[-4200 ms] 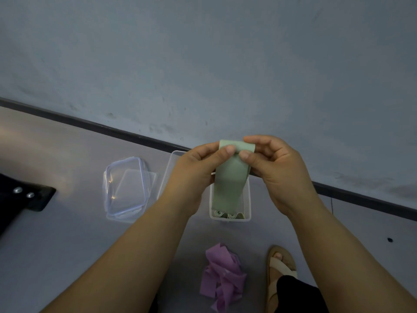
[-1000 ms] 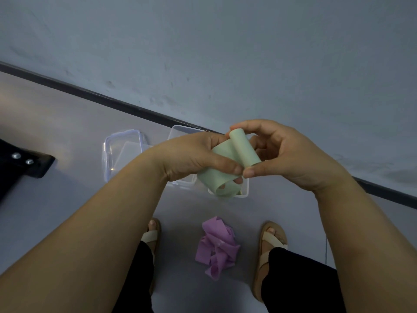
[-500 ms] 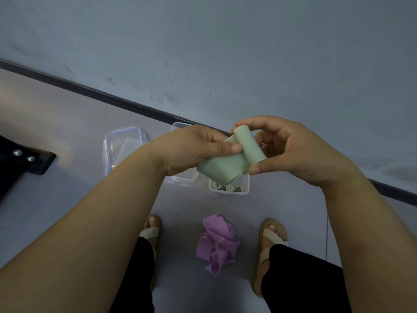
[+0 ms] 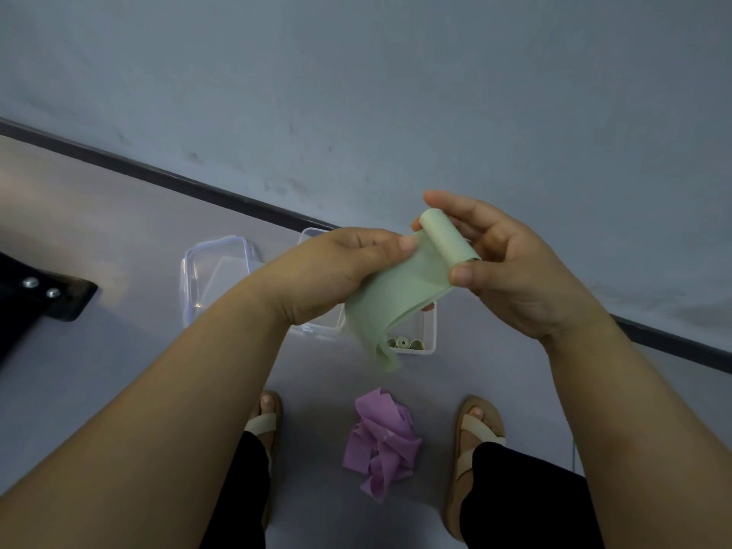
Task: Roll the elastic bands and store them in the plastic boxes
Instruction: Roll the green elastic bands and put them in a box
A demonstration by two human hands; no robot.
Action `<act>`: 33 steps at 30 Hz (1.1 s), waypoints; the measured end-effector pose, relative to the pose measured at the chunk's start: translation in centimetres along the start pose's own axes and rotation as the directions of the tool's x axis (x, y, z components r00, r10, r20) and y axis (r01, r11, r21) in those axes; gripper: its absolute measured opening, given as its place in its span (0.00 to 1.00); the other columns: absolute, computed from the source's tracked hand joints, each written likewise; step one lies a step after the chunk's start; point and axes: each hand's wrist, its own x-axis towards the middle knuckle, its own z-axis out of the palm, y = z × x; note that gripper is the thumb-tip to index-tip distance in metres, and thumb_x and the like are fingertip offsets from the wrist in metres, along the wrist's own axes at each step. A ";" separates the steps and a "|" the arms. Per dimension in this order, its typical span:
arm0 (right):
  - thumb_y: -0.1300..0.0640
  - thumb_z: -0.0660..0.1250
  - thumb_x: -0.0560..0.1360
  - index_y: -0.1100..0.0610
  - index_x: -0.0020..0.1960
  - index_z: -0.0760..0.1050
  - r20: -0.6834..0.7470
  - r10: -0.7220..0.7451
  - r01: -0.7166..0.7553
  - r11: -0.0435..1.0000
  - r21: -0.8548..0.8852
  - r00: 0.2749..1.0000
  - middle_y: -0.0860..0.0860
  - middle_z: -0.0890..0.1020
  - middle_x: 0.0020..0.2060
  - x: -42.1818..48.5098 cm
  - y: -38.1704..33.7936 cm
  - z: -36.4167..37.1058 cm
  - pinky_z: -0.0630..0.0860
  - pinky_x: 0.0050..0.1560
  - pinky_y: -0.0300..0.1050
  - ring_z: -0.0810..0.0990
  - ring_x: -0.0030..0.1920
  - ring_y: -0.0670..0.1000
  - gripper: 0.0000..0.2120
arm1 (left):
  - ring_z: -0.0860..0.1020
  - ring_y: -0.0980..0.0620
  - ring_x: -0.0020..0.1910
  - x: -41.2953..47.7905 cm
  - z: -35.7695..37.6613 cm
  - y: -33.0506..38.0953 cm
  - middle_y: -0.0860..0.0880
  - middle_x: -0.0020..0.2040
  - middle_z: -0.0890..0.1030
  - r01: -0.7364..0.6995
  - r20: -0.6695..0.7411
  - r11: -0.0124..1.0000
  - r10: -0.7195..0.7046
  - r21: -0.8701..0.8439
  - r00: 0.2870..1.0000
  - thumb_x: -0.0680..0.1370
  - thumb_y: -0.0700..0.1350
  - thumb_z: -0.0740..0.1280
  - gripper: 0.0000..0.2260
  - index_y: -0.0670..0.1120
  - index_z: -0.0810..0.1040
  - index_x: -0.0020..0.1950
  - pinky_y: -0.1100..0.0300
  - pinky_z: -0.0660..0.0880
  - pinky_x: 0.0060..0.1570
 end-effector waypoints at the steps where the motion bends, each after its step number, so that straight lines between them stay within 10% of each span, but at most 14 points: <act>1: 0.48 0.81 0.54 0.50 0.59 0.74 -0.012 0.000 0.000 1.000 0.005 1.000 0.47 0.83 0.52 0.0 0.1 0.0 0.77 0.49 0.39 0.80 0.53 0.46 0.35 | 0.82 0.44 0.50 0.0 -0.1 -0.1 0.44 0.47 0.84 0.004 -0.024 1.000 -0.004 0.022 1.000 0.76 0.55 0.62 0.16 0.45 0.82 0.51 0.48 0.76 0.55; 10: 0.49 0.82 0.51 0.51 0.52 0.82 -0.018 -0.001 0.003 0.990 0.144 1.000 0.48 0.83 0.52 -0.1 0.5 0.2 0.77 0.48 0.38 0.80 0.53 0.46 0.30 | 0.78 0.54 0.36 -0.7 0.3 -0.1 0.49 0.39 0.83 0.043 -0.072 0.999 -0.044 -0.004 0.996 0.67 0.53 0.70 0.14 0.46 0.84 0.47 0.63 0.73 0.38; 24: 0.49 0.81 0.57 0.50 0.59 0.79 0.086 0.047 -0.068 0.964 0.257 0.995 0.50 0.81 0.57 0.3 1.3 -0.1 0.76 0.55 0.43 0.79 0.57 0.50 0.31 | 0.80 0.54 0.40 -1.0 1.5 0.0 0.49 0.42 0.83 0.045 -0.109 0.991 -0.059 -0.127 0.992 0.68 0.56 0.66 0.16 0.48 0.82 0.49 0.60 0.76 0.40; 33: 0.63 0.70 0.70 0.49 0.63 0.72 -0.148 0.108 -0.098 0.993 0.071 0.983 0.48 0.79 0.59 0.4 1.0 0.8 0.79 0.48 0.41 0.80 0.53 0.47 0.23 | 0.79 0.49 0.44 0.1 2.1 -0.5 0.45 0.45 0.84 0.036 -0.436 0.969 -0.142 -0.243 0.889 0.71 0.50 0.70 0.10 0.44 0.83 0.45 0.52 0.75 0.50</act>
